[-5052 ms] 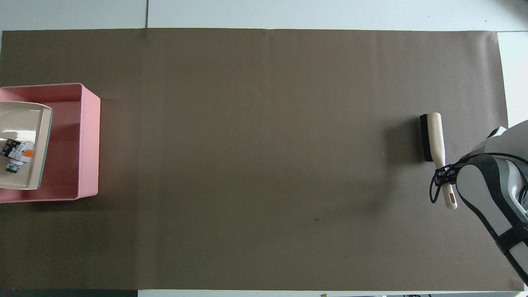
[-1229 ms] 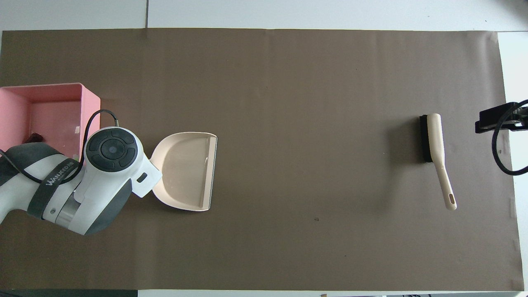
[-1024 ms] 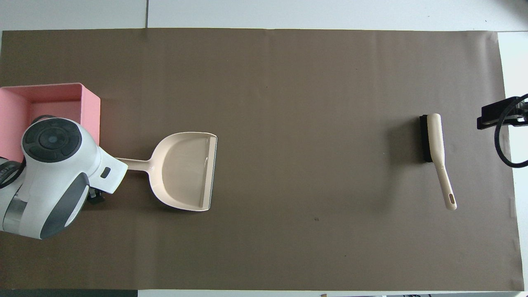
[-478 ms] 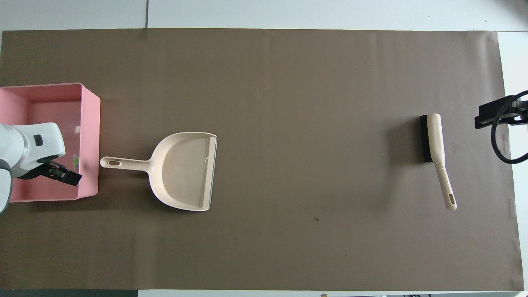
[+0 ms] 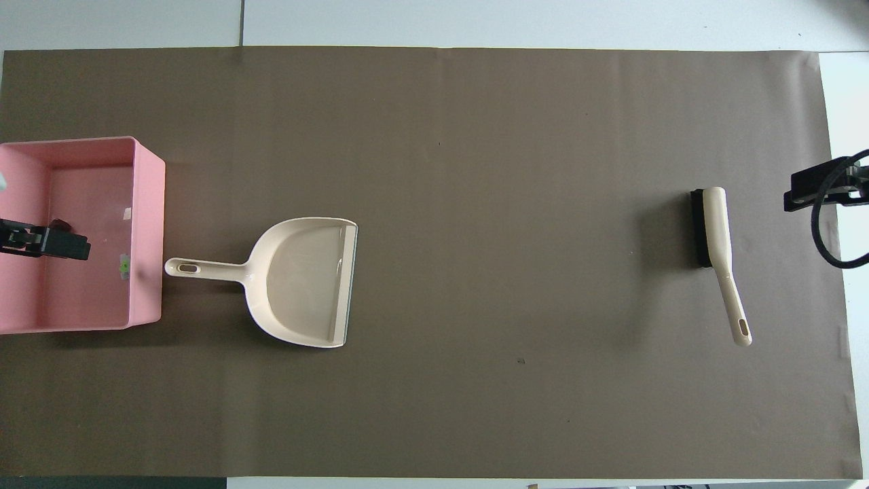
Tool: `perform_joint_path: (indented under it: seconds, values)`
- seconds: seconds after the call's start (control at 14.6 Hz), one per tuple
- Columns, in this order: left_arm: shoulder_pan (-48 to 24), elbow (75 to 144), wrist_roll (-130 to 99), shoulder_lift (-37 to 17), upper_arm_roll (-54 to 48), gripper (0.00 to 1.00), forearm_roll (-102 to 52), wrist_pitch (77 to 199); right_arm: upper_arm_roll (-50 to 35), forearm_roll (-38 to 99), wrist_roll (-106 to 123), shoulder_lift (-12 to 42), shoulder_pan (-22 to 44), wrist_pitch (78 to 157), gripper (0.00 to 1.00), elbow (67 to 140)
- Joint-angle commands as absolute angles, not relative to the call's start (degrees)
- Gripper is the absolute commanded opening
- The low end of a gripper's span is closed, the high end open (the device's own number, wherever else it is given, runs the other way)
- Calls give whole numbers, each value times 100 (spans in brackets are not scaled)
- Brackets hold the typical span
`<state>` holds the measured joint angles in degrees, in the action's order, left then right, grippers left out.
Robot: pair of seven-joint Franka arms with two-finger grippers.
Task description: Clean e-waste and dump in bin
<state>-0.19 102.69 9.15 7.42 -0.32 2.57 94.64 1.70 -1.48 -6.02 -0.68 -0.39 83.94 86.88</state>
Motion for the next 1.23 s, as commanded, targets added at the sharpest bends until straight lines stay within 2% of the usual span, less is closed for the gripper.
perform_joint_path:
  seconds: [0.0,0.34,0.61,1.16]
  values:
    - [35,9432,677,440,-79,98,-61,9027,141,-123,-677,-44,-105,8385,100,8657]
    - [44,8167,677,-104,-79,98,-316,7982,141,-123,-668,-79,-114,8393,100,8701]
    - [44,8639,537,211,-62,99,-264,7865,141,-123,-659,-79,-114,8437,100,8701]
    - [26,8754,475,229,-79,99,264,8200,141,-123,-624,-79,-114,8438,100,8710]
